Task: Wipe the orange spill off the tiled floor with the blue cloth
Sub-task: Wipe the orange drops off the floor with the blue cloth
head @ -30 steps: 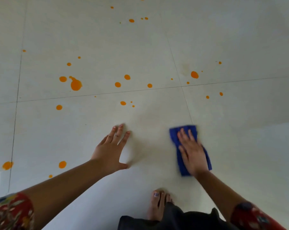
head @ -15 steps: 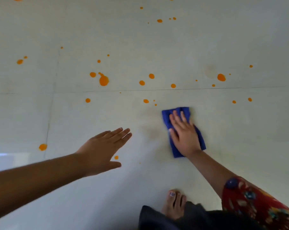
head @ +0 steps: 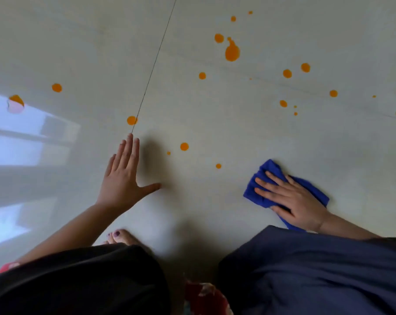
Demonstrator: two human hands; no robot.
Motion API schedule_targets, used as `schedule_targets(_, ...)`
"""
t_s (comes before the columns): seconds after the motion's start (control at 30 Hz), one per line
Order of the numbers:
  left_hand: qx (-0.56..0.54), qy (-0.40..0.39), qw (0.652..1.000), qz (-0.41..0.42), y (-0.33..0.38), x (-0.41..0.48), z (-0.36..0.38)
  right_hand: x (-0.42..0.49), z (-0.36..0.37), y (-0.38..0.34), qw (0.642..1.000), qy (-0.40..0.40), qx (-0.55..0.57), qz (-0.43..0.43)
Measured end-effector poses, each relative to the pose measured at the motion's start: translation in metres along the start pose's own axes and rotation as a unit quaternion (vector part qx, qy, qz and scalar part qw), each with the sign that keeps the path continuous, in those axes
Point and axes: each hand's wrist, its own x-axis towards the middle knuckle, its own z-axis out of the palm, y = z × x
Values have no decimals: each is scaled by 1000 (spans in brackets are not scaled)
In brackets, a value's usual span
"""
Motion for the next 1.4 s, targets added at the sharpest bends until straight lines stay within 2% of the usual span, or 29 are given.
schedule_targets(0.07, -31, 16, 999, -23, -3, -8, 12, 5, -3, -8, 999, 10, 27, -18)
schedule_targets(0.17, -31, 27, 998, -41, -11, -14, 24, 63, 3, -32, 996, 15, 32, -82)
schedule_targets(0.3, -46, 31, 996, -75, -15, -8, 31, 97, 4, -38, 995, 95, 36, -1)
schedule_targets(0.4, -45, 19, 996, -76, -20, -9, 34, 72, 15, -59, 994, 100, 31, -41)
schedule_targets(0.47, -46, 24, 995, -79, -22, -8, 34, 93, 15, -67, 993, 97, 17, -67)
schedule_targets(0.6, -43, 30, 996, -70, -21, -5, 35, 121, 10, -75, 993, 116, 7, -15)
schedule_targets(0.7, -44, 25, 996, -69, -22, -6, 35, 96, 10, -81, 995, 93, 2, -37)
schedule_targets(0.83, -51, 39, 996, -65, -20, -3, 36, 151, 2, -88, 996, 83, 11, 3)
schedule_targets(0.9, -55, 43, 996, -64, -20, -7, 39, 149, 4, -92, 998, 58, -2, 8)
schedule_targets(1.0, -50, 63, 996, -46, -26, -9, 37, 128, -13, -76, 998, 5, -31, -61)
schedule_targets(1.07, -54, 101, 993, -37, -33, -5, 28, 158, -36, -60, 990, -52, -87, -98)
schedule_targets(1.2, -57, 138, 989, -9, -45, 5, 22, 204, -36, -53, 977, -74, -158, -121)
schedule_targets(1.3, -82, 154, 985, -8, -55, 9, 28, 173, -20, -64, 965, -123, -123, -195)
schedule_targets(1.37, -107, 169, 980, -4, -57, 10, 31, 173, -19, -59, 968, -102, -120, -193)
schedule_targets(1.4, -108, 176, 978, -5, -61, 11, 32, 181, -15, -58, 979, -64, -116, -155)
